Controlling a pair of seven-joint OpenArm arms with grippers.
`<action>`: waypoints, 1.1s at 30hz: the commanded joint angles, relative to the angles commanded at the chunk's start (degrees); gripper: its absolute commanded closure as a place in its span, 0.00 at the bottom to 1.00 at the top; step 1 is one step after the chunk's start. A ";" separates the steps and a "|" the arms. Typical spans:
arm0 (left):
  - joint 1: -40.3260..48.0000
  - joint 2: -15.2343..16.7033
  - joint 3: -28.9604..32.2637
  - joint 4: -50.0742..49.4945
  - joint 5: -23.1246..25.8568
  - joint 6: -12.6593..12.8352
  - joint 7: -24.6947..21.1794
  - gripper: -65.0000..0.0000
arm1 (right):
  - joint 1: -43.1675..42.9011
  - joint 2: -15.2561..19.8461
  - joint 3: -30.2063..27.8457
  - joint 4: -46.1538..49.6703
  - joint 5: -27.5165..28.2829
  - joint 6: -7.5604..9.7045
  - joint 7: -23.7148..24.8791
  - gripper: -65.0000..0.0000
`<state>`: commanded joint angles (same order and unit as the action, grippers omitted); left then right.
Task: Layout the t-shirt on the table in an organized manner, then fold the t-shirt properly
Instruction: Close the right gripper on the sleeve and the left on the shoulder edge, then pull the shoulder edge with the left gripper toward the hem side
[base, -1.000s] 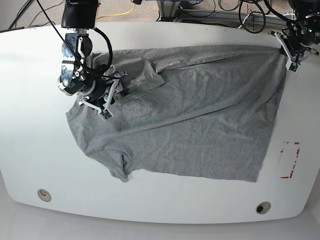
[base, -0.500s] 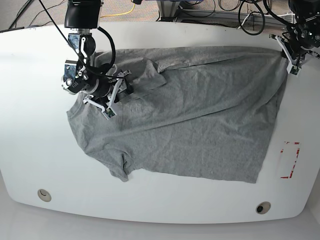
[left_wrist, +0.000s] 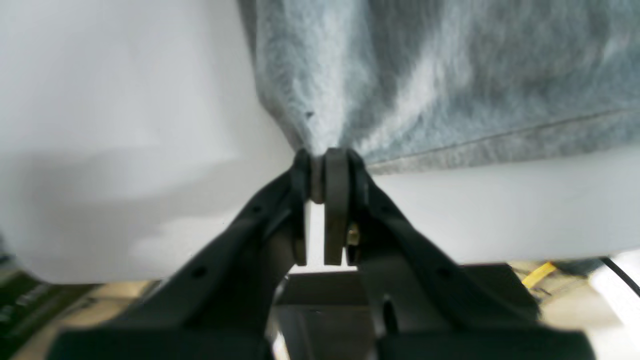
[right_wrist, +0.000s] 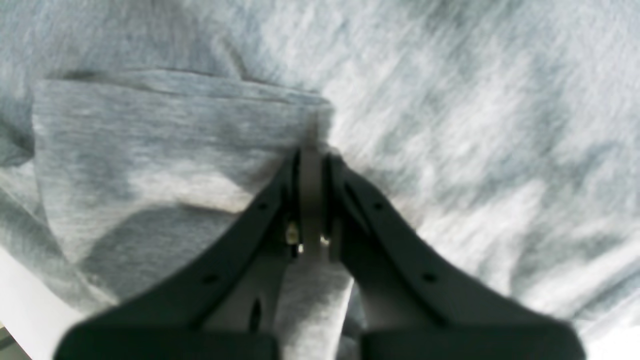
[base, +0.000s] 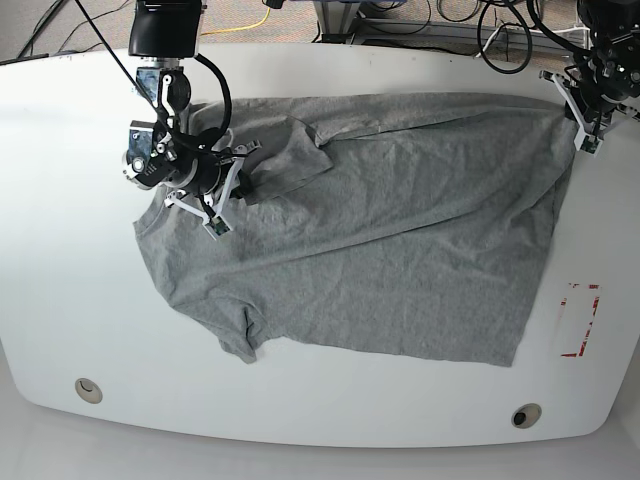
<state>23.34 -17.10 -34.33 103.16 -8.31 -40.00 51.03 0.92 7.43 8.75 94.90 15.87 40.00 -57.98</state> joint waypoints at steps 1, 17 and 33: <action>-0.18 -0.09 0.00 0.62 0.00 0.00 0.70 1.00 | 0.00 0.00 0.00 0.79 0.00 0.00 -0.62 0.99; -13.98 -1.85 0.97 2.73 0.18 0.00 11.16 0.99 | -0.09 0.35 0.26 13.36 -0.18 0.00 -9.05 0.99; -26.81 -4.40 16.35 -0.53 0.18 0.00 14.86 0.99 | 0.35 0.44 3.96 17.32 -0.09 0.00 -10.46 0.99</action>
<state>-3.47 -21.49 -17.98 102.64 -8.13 -40.00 65.89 1.27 7.87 12.70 112.22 15.78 40.00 -68.44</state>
